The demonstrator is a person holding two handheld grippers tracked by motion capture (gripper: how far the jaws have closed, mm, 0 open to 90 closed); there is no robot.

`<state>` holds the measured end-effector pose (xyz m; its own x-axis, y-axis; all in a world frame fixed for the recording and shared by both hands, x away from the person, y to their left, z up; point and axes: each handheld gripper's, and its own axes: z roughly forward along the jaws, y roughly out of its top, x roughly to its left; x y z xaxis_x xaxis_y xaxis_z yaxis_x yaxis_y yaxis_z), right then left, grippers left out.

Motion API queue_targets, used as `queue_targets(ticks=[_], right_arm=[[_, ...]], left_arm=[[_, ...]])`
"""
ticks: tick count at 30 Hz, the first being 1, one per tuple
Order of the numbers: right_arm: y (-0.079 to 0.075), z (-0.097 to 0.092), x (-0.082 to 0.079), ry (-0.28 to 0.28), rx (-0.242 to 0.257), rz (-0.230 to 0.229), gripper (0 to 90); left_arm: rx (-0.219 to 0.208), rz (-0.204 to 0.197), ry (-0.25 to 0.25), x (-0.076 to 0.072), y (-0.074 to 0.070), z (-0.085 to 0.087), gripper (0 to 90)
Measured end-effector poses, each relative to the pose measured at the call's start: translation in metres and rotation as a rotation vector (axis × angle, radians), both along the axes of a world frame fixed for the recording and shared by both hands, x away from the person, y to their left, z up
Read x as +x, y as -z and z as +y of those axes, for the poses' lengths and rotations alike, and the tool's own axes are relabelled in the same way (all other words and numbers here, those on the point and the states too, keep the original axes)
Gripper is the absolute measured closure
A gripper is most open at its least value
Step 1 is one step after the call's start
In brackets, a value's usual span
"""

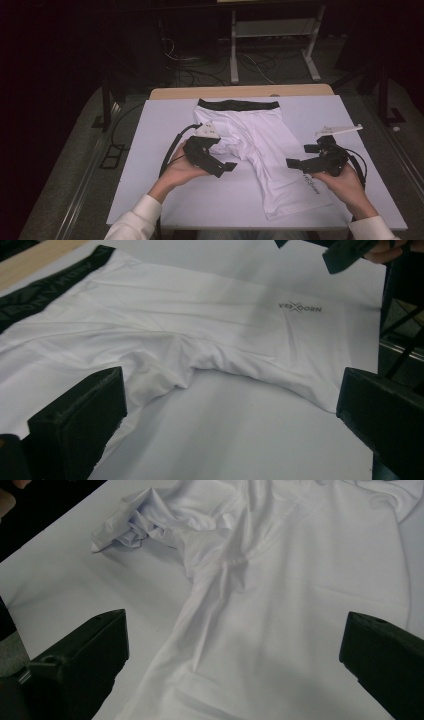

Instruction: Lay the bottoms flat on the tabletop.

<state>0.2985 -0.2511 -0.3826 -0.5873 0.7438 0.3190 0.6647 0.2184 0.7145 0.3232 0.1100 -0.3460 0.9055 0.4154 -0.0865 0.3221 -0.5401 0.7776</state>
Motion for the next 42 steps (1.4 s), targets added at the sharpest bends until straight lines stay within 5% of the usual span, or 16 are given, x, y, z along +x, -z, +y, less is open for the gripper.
queue_targets(ticks=[20,31,37,42], right_arm=[[-0.007,0.057,0.024,-0.094,-0.008,-0.017,0.0],[0.001,0.085,0.034,-0.14,-0.003,-0.015,1.8],[0.009,0.101,0.039,-0.169,0.023,-0.016,4.2],[0.016,0.114,0.042,-0.187,0.03,-0.005,4.2]], left_arm=[[-0.03,-0.014,-0.173,0.015,-0.001,0.066,0.0],[0.007,0.014,-0.229,0.018,0.026,0.086,0.0],[0.012,0.023,-0.216,0.015,0.042,0.088,0.6],[0.023,0.009,-0.214,0.013,0.057,0.086,10.9]])
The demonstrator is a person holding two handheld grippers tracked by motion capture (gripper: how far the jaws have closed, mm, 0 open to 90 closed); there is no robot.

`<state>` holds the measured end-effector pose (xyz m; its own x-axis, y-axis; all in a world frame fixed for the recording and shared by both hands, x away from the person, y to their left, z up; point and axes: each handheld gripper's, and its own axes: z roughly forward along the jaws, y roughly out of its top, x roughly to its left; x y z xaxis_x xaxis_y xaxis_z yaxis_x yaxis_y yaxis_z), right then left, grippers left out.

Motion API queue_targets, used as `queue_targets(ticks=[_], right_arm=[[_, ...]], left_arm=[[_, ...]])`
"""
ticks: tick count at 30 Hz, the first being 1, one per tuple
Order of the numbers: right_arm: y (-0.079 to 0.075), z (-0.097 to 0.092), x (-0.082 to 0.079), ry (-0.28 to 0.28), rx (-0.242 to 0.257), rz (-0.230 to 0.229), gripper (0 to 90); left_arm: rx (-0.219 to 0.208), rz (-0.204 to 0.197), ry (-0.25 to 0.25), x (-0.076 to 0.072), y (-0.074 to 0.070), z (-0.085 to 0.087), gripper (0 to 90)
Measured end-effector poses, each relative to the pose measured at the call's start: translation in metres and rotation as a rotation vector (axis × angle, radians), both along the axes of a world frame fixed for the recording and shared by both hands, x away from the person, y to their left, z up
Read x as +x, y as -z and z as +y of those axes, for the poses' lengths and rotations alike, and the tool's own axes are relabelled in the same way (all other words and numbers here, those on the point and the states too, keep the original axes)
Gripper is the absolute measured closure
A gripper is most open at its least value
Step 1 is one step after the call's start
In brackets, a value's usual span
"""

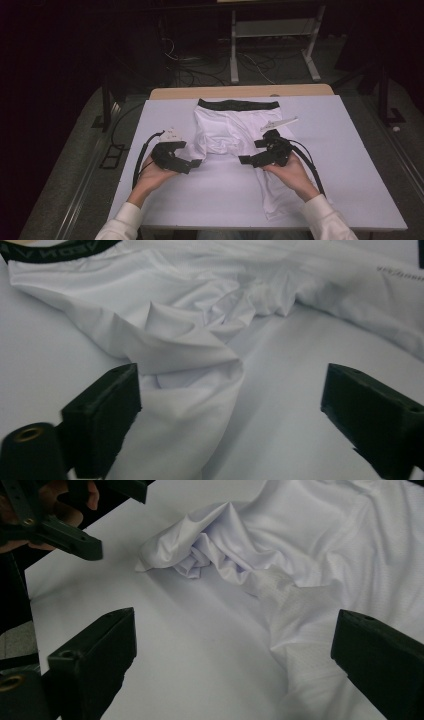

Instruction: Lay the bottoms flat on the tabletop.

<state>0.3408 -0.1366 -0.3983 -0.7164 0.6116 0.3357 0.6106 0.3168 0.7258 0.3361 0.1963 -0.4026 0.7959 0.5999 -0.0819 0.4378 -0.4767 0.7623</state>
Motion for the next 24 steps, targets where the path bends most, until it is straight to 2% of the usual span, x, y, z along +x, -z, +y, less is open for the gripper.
queue_targets(ticks=[2,6,8,11,12,14,16,18,19,24], right_arm=[[0.003,0.005,0.001,-0.006,0.001,0.003,4.2],[0.008,0.014,0.003,-0.019,0.004,0.011,4.2],[0.009,0.017,0.004,-0.022,0.0,0.017,4.2],[0.012,0.021,0.005,-0.028,-0.002,0.02,4.2],[0.013,0.022,0.006,-0.03,0.002,0.021,4.2],[0.014,0.023,0.006,-0.029,0.004,0.026,4.3],[0.015,0.024,0.006,-0.029,0.002,0.029,4.3],[0.016,0.024,0.006,-0.028,0.0,0.033,4.2],[0.016,0.024,0.006,-0.028,-0.001,0.034,4.2],[0.015,0.021,0.004,-0.028,-0.007,0.038,4.2]], left_arm=[[0.038,-0.009,0.019,-0.002,0.007,-0.003,14.9],[0.116,-0.059,0.067,-0.005,0.018,-0.012,32.9],[0.173,-0.078,0.08,-0.005,0.022,-0.017,38.3],[0.259,-0.099,0.075,-0.002,0.029,-0.026,48.7],[0.273,-0.098,0.063,-0.001,0.031,-0.027,56.7],[0.306,-0.094,0.052,0.003,0.033,-0.03,64.0],[0.32,-0.087,0.048,0.006,0.034,-0.031,72.6],[0.307,-0.054,0.053,0.009,0.031,-0.031,84.7],[0.294,-0.037,0.06,0.01,0.028,-0.031,87.7],[0.206,-0.007,0.108,0.007,0.004,-0.036,88.5]])
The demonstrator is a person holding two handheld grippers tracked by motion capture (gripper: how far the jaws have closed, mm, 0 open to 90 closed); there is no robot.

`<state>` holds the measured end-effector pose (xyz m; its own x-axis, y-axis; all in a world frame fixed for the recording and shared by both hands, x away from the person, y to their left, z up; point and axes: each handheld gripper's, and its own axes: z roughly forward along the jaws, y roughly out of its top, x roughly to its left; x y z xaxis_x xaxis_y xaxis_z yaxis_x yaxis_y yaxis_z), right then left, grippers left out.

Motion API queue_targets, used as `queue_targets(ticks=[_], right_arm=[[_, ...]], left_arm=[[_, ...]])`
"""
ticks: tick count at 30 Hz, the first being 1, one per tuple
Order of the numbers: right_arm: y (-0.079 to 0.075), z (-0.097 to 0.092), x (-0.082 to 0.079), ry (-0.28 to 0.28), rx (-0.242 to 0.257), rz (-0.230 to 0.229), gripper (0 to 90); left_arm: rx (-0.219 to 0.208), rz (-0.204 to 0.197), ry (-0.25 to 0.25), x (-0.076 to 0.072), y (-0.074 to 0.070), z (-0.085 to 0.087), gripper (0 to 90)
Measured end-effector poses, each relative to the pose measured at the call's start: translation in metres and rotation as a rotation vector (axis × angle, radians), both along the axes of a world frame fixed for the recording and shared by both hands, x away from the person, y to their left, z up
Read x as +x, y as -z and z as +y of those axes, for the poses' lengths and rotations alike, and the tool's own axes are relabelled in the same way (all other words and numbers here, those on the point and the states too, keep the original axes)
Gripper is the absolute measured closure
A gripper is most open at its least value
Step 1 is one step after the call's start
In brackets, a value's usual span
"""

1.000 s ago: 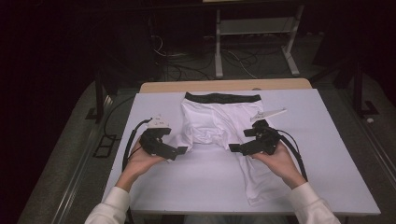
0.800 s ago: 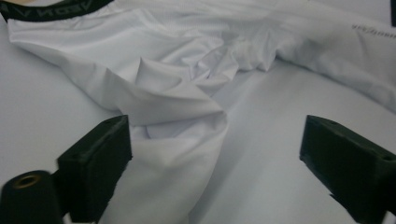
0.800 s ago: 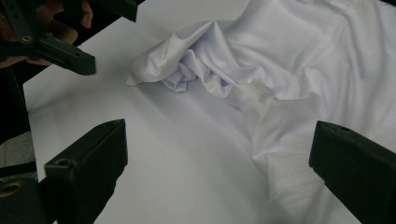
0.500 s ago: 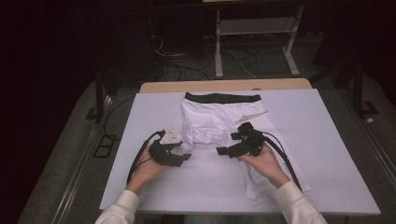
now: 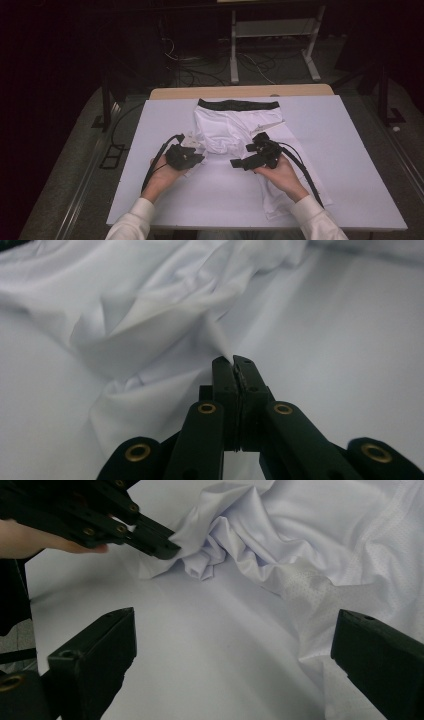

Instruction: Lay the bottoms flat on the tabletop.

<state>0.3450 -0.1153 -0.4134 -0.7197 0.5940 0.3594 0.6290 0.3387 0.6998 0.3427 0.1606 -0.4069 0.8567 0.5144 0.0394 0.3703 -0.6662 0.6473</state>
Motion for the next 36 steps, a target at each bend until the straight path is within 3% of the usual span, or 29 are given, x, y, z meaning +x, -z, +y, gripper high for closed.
queue_targets(ticks=[7,10,13,18,23,29,32,36], right_arm=[[-0.004,-0.006,-0.003,0.008,0.001,-0.005,4.2],[-0.008,-0.009,-0.004,0.013,0.006,-0.009,4.2],[-0.01,-0.011,-0.005,0.018,0.011,-0.014,4.2],[-0.005,-0.006,-0.003,0.013,0.017,-0.001,5.1],[0.004,0.011,0.0,-0.01,0.015,0.033,7.3],[0.01,0.035,0.002,-0.073,0.024,0.072,14.4],[0.015,0.051,0.003,-0.125,0.006,0.088,20.5],[0.024,0.067,0.006,-0.144,-0.019,0.107,28.0]], left_arm=[[-0.194,0.04,0.068,-0.009,-0.033,-0.002,88.4],[-0.281,0.074,0.076,-0.012,-0.039,0.009,88.4],[-0.354,0.092,0.047,-0.014,-0.04,0.029,88.4],[-0.361,0.123,-0.066,-0.002,-0.028,0.069,88.3],[-0.349,0.162,-0.161,0.015,-0.013,0.097,87.9],[-0.318,0.179,-0.23,0.025,0.001,0.109,87.2],[-0.324,0.186,-0.254,0.028,0.007,0.111,87.2],[-0.321,0.196,-0.281,0.032,0.015,0.112,87.2]])
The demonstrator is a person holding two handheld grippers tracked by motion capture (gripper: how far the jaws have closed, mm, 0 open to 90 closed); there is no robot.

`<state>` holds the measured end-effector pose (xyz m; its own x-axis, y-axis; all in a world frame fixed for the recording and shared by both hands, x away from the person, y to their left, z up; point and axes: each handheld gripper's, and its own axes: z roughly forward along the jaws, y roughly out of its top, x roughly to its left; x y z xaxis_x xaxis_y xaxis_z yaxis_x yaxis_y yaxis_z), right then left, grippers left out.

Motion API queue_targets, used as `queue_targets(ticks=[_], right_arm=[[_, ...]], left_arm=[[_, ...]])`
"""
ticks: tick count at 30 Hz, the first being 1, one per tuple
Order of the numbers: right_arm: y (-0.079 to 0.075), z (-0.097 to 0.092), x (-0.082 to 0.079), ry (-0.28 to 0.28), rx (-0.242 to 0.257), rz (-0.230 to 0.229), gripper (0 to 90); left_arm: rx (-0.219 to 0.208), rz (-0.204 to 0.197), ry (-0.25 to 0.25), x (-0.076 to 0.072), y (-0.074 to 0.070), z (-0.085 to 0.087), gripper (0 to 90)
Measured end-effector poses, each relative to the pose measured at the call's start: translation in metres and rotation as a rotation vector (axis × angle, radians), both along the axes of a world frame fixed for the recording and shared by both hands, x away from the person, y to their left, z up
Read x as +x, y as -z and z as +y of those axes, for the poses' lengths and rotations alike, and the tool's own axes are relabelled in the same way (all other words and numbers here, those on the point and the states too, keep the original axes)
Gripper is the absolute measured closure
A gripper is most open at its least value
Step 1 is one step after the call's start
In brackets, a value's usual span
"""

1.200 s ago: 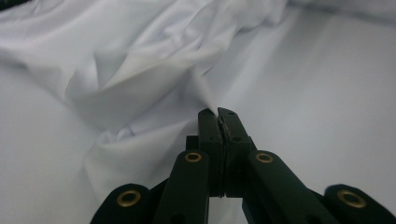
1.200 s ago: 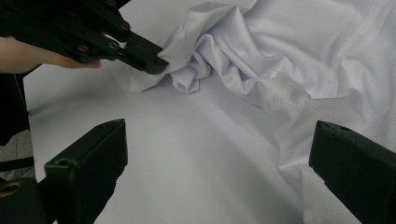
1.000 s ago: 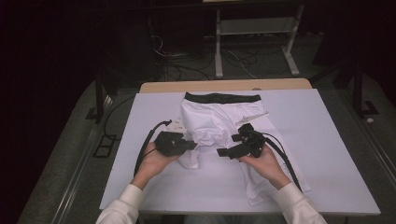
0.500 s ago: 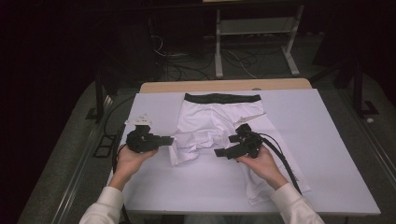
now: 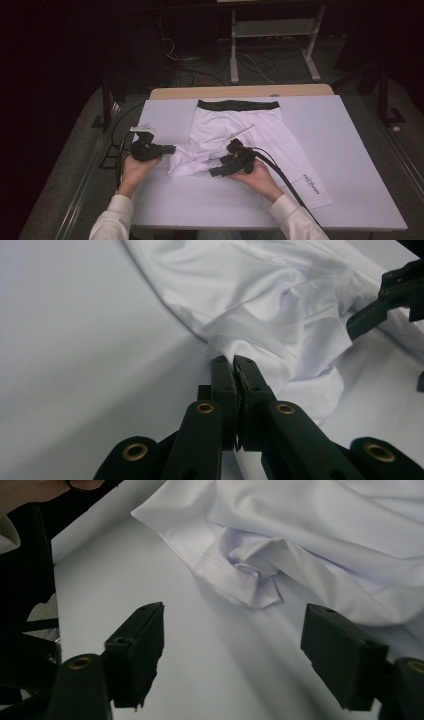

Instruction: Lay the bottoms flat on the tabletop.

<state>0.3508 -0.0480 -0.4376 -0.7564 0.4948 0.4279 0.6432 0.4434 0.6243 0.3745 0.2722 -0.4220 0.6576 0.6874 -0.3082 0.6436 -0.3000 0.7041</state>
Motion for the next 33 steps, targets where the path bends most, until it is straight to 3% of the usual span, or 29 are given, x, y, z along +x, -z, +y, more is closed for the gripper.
queue_targets(ticks=[9,13,17,19,23,28,33], right_arm=[[0.011,0.025,0.021,0.023,-0.004,0.016,47.0],[0.016,0.035,0.02,-0.017,-0.07,-0.014,63.0],[0.018,0.038,0.018,-0.023,-0.083,-0.011,82.7],[0.017,0.036,0.018,-0.027,-0.088,0.023,84.1],[0.007,0.026,0.014,-0.031,-0.117,0.037,84.4],[-0.009,0.008,0.002,-0.037,-0.124,0.056,84.3],[-0.01,-0.005,-0.012,-0.044,-0.148,0.086,84.3]], left_arm=[[-0.001,0.007,-0.024,0.0,0.007,0.006,87.2],[0.002,0.011,-0.026,-0.002,0.009,0.007,87.3],[0.002,0.01,-0.022,-0.004,0.011,0.007,87.4],[-0.006,0.008,-0.018,-0.005,0.01,0.006,87.5],[-0.011,-0.004,0.004,-0.009,0.005,0.003,87.6],[-0.019,-0.009,0.033,-0.014,0.003,-0.003,87.6],[-0.008,0.001,0.052,-0.02,0.007,-0.007,87.5]])
